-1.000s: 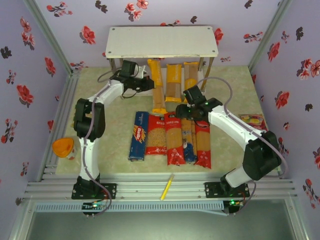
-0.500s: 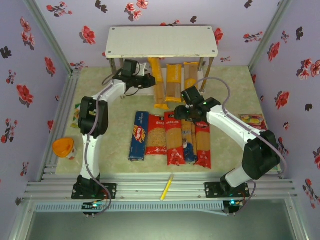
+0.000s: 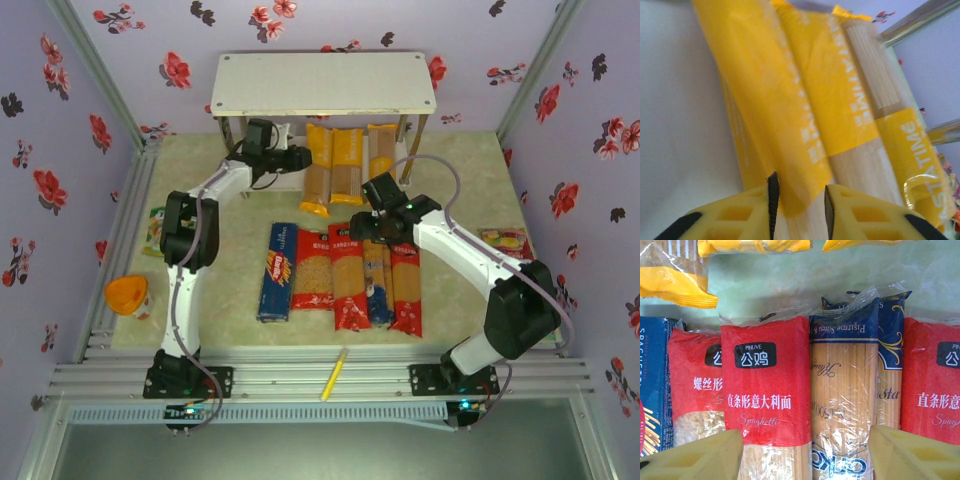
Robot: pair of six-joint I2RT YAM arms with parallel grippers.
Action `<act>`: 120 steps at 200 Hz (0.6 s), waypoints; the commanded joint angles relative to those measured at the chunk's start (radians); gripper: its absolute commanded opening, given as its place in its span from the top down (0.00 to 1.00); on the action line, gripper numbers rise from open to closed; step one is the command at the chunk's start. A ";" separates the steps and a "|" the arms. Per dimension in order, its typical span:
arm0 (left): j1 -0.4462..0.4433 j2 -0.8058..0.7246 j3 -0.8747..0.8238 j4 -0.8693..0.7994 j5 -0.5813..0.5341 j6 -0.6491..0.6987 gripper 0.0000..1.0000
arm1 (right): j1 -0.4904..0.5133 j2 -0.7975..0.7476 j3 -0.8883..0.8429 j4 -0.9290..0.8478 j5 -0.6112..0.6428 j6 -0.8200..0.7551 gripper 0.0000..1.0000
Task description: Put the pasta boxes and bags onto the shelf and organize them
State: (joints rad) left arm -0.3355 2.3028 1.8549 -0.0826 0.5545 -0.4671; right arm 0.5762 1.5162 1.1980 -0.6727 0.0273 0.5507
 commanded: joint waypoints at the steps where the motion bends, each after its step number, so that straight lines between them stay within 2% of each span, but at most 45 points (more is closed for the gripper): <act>1: 0.032 -0.097 -0.089 0.023 -0.090 0.036 0.66 | 0.007 -0.005 0.018 -0.021 0.030 0.009 0.32; 53: 0.031 -0.210 -0.224 0.038 -0.168 0.088 0.63 | 0.007 -0.015 0.002 -0.005 0.025 0.017 0.32; 91: 0.027 -0.288 -0.297 0.058 -0.173 0.090 0.58 | 0.007 -0.018 -0.002 -0.004 0.023 0.019 0.29; 100: 0.020 -0.318 -0.319 0.038 -0.173 0.091 0.60 | 0.006 -0.020 -0.002 -0.005 0.025 0.018 0.29; 120: -0.013 -0.396 -0.369 -0.074 -0.190 0.117 0.74 | 0.007 -0.027 -0.005 -0.005 0.035 0.013 0.29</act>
State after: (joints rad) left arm -0.3279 2.0148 1.5333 -0.0692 0.3954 -0.3985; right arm 0.5762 1.5150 1.1980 -0.6750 0.0307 0.5545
